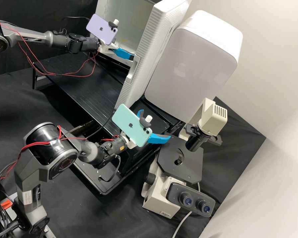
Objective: Take the petri dish out of the incubator
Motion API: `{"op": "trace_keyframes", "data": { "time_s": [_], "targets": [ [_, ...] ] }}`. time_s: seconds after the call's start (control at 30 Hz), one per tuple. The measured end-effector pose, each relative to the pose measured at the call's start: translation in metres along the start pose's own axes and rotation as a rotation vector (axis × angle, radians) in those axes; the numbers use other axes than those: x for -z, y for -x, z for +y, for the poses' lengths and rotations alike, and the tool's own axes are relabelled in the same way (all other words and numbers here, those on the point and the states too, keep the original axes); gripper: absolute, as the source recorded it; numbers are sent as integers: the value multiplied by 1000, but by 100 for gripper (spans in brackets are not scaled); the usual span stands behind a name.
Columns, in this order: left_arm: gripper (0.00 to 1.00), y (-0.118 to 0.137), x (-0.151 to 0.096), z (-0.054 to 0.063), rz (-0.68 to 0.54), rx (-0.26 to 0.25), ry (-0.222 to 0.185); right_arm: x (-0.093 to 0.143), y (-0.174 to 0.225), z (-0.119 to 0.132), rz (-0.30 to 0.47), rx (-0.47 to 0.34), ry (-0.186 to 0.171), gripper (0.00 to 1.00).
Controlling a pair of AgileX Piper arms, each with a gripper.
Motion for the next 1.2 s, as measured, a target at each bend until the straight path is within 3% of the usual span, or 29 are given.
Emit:
{"op": "trace_keyframes", "data": {
  "time_s": [0.5, 1.0, 1.2],
  "targets": [
    [100, -18, 1, 1, 49, -50, 0, 0, 0, 0, 0, 0, 0, 100],
    [100, -24, 5, -9, 78, -40, -5, 0, 0, 0, 0, 0, 0, 100],
    [100, -25, 3, -12, 82, -36, -32, 0, 0, 0, 0, 0, 0, 100]
  ]
}}
